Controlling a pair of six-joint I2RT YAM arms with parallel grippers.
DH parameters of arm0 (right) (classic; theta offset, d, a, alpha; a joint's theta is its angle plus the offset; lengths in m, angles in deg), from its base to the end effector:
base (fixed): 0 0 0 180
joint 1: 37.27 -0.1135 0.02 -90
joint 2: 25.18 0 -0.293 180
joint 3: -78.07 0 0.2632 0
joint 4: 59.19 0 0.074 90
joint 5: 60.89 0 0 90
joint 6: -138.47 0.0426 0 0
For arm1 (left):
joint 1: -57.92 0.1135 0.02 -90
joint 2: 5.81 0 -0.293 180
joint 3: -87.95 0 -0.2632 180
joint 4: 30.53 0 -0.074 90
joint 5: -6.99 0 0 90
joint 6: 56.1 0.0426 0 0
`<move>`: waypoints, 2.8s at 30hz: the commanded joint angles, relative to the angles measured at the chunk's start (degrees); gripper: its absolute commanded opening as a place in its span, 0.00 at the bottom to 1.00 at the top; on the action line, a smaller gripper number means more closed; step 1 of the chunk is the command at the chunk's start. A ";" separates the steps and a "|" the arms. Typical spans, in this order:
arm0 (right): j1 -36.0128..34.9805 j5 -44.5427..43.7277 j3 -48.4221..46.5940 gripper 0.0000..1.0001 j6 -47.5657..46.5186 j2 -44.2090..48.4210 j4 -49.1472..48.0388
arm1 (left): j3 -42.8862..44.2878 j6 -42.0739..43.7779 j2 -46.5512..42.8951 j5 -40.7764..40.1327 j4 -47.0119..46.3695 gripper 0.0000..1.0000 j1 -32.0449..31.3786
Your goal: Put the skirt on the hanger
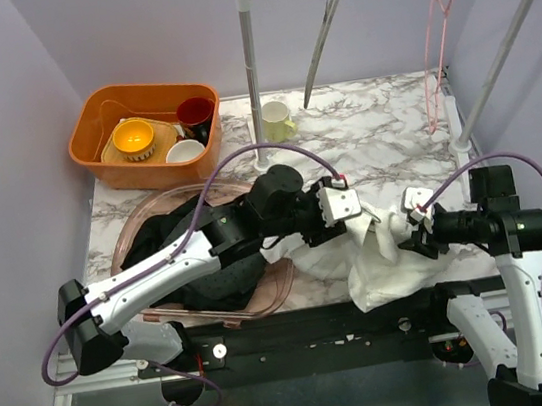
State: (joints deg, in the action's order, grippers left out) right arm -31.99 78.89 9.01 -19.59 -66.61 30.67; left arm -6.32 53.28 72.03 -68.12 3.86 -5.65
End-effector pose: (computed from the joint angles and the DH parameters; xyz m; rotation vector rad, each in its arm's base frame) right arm 0.0834 0.0250 0.3396 -1.3666 1.7535 0.4959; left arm 0.1335 -0.2933 0.3847 1.5125 1.4556 -0.7404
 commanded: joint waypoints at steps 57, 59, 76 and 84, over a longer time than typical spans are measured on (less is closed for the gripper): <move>0.08 -14.00 -41.76 0.01 78.07 -22.89 -48.73 | -30.98 -6.98 -40.75 -17.97 -7.59 0.84 0.99; 0.08 -14.62 -43.34 0.01 78.42 -24.91 -49.70 | -31.07 -6.98 -40.84 -17.97 -7.59 0.84 0.99; 0.78 -16.38 -55.12 0.01 82.91 -41.00 -57.26 | -31.86 -6.54 -39.26 -18.15 -8.29 0.84 2.22; 1.14 -14.36 -46.96 0.01 81.33 -41.11 -58.49 | -31.95 -6.46 -39.52 -17.45 -8.12 0.84 2.75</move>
State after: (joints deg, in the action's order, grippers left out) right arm -31.22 63.88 -41.30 62.60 -110.11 -22.71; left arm -37.44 46.41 33.08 -85.08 -2.75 -3.27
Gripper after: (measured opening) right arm 0.495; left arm 0.840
